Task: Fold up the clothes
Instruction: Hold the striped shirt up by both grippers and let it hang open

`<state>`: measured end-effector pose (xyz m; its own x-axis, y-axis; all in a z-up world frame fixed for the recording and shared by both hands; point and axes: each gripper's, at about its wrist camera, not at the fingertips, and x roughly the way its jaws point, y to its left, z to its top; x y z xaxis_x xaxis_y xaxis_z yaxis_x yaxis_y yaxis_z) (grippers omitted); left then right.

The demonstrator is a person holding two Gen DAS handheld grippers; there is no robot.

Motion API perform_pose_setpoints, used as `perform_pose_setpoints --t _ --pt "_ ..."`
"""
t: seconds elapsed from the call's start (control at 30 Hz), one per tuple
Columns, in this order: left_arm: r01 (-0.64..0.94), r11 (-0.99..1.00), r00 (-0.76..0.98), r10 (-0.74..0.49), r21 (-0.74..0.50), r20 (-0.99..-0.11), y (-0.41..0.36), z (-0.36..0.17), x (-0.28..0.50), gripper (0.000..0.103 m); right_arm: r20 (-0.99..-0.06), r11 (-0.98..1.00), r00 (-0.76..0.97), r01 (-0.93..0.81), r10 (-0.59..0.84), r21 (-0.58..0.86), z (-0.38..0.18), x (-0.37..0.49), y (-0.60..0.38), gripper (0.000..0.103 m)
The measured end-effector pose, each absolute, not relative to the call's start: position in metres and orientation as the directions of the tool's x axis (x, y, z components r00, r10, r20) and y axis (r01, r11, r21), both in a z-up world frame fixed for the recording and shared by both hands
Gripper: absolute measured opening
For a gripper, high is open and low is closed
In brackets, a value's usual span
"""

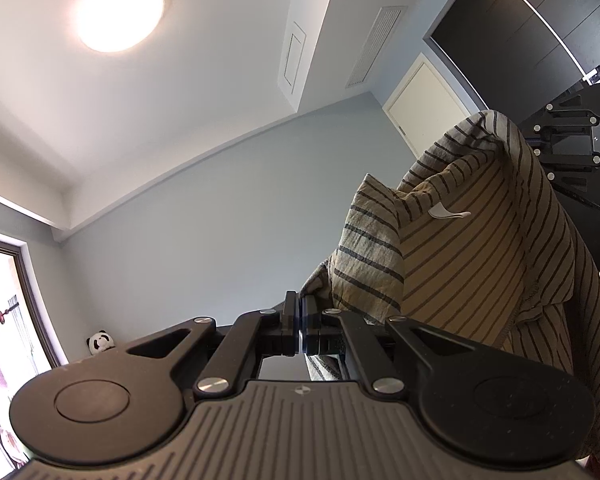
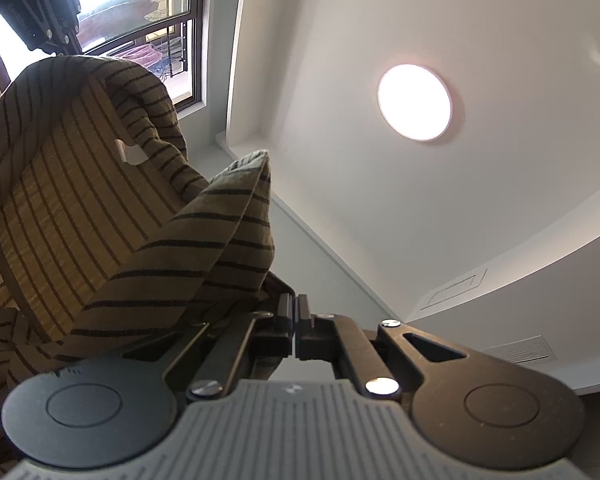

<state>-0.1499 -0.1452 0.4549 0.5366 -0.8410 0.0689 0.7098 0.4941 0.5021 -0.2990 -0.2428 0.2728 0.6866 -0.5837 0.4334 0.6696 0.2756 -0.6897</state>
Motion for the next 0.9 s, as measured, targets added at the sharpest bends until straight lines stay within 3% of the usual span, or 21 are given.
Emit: perform_pose_setpoints --t 0.4,0.9 --pt "0.745 0.459 0.548 -0.835 0.483 -0.052 -0.194 0.424 -0.089 0.0 0.313 0.339 0.71 0.615 -0.63 -0.712 0.244 -0.255 -0.308 0.001" --pt "0.798 0.411 0.545 -0.804 0.44 -0.239 -0.283 0.356 0.019 0.0 0.095 0.447 0.718 0.524 -0.689 -0.725 0.177 -0.17 -0.425 0.001"
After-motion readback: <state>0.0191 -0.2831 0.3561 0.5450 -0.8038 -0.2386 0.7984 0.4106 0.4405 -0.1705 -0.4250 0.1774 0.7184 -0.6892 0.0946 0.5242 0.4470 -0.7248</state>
